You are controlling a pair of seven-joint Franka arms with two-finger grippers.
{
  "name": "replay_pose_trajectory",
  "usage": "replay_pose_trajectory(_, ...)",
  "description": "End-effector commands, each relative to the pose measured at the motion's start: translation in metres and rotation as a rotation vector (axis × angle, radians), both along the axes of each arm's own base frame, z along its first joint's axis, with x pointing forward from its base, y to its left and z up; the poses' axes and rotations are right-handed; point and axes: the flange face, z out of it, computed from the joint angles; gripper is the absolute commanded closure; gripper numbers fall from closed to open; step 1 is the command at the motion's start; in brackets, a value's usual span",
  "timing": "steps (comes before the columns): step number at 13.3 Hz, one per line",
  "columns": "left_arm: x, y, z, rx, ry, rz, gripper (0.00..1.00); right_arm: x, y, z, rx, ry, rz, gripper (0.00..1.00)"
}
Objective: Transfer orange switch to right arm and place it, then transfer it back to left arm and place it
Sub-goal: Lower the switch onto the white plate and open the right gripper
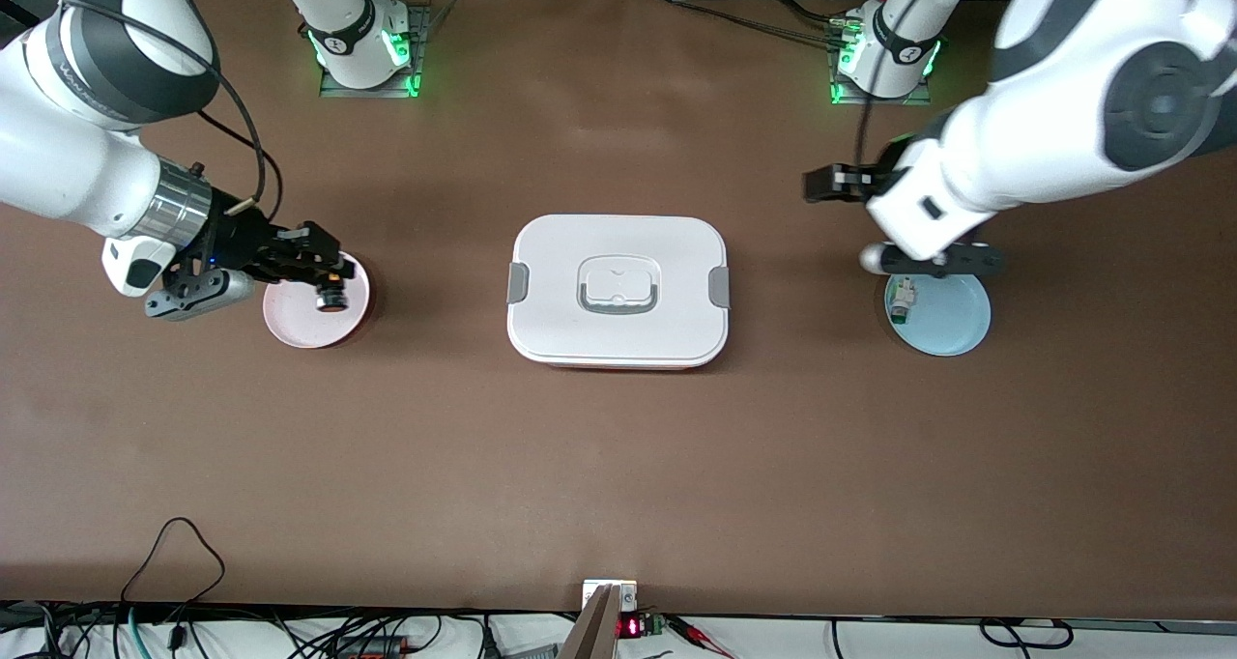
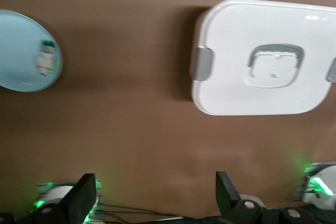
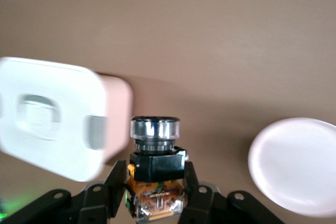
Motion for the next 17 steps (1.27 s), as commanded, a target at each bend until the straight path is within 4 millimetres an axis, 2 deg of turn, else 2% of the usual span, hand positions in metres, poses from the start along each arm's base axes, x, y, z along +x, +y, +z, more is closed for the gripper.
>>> replay_pose_trajectory(1, -0.027, 0.049, 0.009, 0.060, -0.021, -0.023, 0.00, -0.007, -0.031, -0.030, -0.179, 0.053, 0.009, 1.00)
replay_pose_trajectory(2, -0.032, 0.063, 0.011, 0.061, -0.029, 0.009, 0.00, -0.008, -0.047, -0.055, -0.243, 0.085, 0.017, 1.00)
replay_pose_trajectory(4, -0.033, 0.082, 0.022, 0.067, -0.063, 0.056, 0.00, -0.011, -0.068, -0.090, -0.313, 0.110, 0.017, 1.00)
replay_pose_trajectory(5, -0.035, 0.095, 0.034, 0.070, -0.085, 0.075, 0.00, -0.016, -0.074, -0.107, -0.342, 0.101, 0.028, 1.00)
replay_pose_trajectory(6, -0.035, 0.100, 0.037, 0.084, -0.092, 0.085, 0.00, -0.023, -0.081, -0.124, -0.347, 0.095, 0.021, 1.00)
replay_pose_trajectory(8, -0.040, 0.110, 0.038, 0.091, -0.074, 0.098, 0.00, -0.040, -0.082, -0.158, -0.341, 0.078, 0.022, 1.00)
replay_pose_trajectory(11, -0.042, 0.124, 0.045, 0.152, -0.107, 0.098, 0.00, -0.056, -0.087, -0.199, -0.328, 0.033, 0.017, 1.00)
replay_pose_trajectory(14, -0.034, 0.153, 0.036, 0.130, -0.155, 0.087, 0.00, -0.063, -0.100, -0.228, -0.318, 0.033, 0.003, 1.00)
replay_pose_trajectory(15, -0.038, 0.168, 0.038, 0.126, -0.169, 0.095, 0.00, -0.064, -0.106, -0.241, -0.313, 0.034, 0.002, 1.00)
replay_pose_trajectory(17, -0.045, 0.172, 0.042, 0.127, -0.168, 0.097, 0.00, -0.064, -0.111, -0.263, -0.291, 0.033, -0.010, 1.00)
